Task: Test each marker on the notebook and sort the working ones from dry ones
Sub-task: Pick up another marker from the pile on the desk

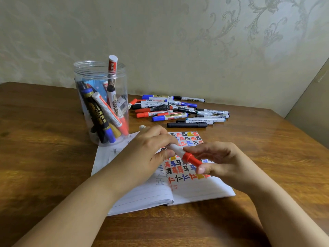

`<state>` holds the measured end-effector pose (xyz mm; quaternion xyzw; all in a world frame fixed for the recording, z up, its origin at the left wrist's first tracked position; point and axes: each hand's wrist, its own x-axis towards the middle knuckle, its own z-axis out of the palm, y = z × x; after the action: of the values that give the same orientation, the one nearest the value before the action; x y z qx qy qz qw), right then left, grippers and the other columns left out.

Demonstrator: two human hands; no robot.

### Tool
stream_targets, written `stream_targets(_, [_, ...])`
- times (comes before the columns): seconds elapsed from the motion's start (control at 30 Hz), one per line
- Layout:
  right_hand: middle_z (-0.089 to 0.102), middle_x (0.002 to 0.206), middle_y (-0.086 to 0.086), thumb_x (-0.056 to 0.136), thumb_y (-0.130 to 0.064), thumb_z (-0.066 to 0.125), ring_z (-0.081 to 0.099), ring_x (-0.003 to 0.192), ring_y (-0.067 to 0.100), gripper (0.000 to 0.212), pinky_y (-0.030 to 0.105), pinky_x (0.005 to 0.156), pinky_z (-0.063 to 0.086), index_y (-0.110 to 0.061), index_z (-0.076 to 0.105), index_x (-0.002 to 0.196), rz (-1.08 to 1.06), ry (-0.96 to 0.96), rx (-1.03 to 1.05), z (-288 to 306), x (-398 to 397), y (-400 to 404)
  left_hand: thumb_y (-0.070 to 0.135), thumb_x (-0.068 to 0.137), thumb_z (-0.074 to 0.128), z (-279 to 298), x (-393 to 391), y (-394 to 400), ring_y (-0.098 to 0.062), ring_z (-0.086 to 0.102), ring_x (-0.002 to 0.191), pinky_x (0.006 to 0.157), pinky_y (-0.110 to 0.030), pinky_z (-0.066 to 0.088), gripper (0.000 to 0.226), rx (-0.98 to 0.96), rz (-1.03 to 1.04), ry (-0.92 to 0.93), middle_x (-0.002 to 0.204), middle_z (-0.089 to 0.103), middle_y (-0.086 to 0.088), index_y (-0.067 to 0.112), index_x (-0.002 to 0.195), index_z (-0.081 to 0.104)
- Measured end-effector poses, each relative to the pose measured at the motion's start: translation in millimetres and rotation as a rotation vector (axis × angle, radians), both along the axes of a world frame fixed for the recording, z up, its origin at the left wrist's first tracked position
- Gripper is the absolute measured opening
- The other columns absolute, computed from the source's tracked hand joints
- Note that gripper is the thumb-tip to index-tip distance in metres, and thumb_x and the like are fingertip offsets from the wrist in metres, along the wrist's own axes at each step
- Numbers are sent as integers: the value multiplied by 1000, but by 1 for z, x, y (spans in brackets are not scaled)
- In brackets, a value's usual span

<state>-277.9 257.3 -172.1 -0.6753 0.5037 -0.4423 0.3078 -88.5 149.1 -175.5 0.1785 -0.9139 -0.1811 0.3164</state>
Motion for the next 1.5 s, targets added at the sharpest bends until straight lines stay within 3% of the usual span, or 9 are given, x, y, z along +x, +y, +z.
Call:
stream_targets(0.2, [73,93,-7,65,-47,77,68,89,20,26,33,85,54,-32,70,86,-27,16,-48,-3,6,0,41,85,54,-5,-1,-3,-1,42,92,82,-9,29,27,-44,-56,-29,97,56,8,22,100,66])
stream_targets(0.47, [67,77,-18,72,-39,74,63,69,5,16,17,67,50,-32,61,79,-104,127,-204,-10,14,-1,26,81,55,-1,-1,0,0,37,87,73,-14,29,25,-88,-59,-35,92,57,7,16,98,70])
stream_targets(0.67, [68,77,-15,71,-46,75,64,70,9,22,22,71,51,-30,61,79,-96,89,-181,-10,13,-3,24,84,58,-2,-2,-1,-3,43,90,78,-13,32,19,-49,-86,-50,93,52,13,20,99,69])
stream_targets(0.8, [71,83,-3,70,-37,76,68,76,19,22,30,75,56,-23,67,86,-70,17,-114,-1,11,-1,25,87,58,-1,-3,-1,5,39,101,80,1,27,19,46,-80,12,98,53,13,22,104,66])
stream_targets(0.93, [70,92,7,67,-40,79,67,84,24,34,36,81,56,-24,65,94,-44,-19,-2,0,9,0,37,85,53,-5,-2,-1,3,41,93,81,-4,31,27,-32,-72,-19,100,53,11,22,104,64])
stream_targets(1.1, [66,90,-1,76,-19,71,64,81,15,41,27,79,50,-38,57,110,-99,68,1,-2,3,2,28,87,56,-1,-2,1,6,41,92,81,-3,31,21,-34,-43,-27,99,48,19,22,108,60])
stream_targets(1.23, [58,89,-10,71,-46,73,60,81,12,52,27,78,50,-53,41,112,-139,246,-60,-10,15,-3,27,87,59,4,0,13,24,40,78,70,0,32,25,105,3,-8,74,38,22,22,107,45])
stream_targets(1.37, [54,87,9,78,-60,59,57,76,22,61,41,69,52,-44,30,130,-209,198,-111,-17,32,-9,28,87,58,6,-3,21,2,48,69,63,-13,40,27,204,-13,-9,69,43,7,27,99,35])
stream_targets(1.5, [57,112,-31,86,-65,40,56,109,-3,59,16,83,49,-46,27,140,-224,187,-47,-16,41,-7,21,88,57,6,-4,20,-12,48,71,65,-17,41,24,257,8,17,72,51,-8,29,93,35])
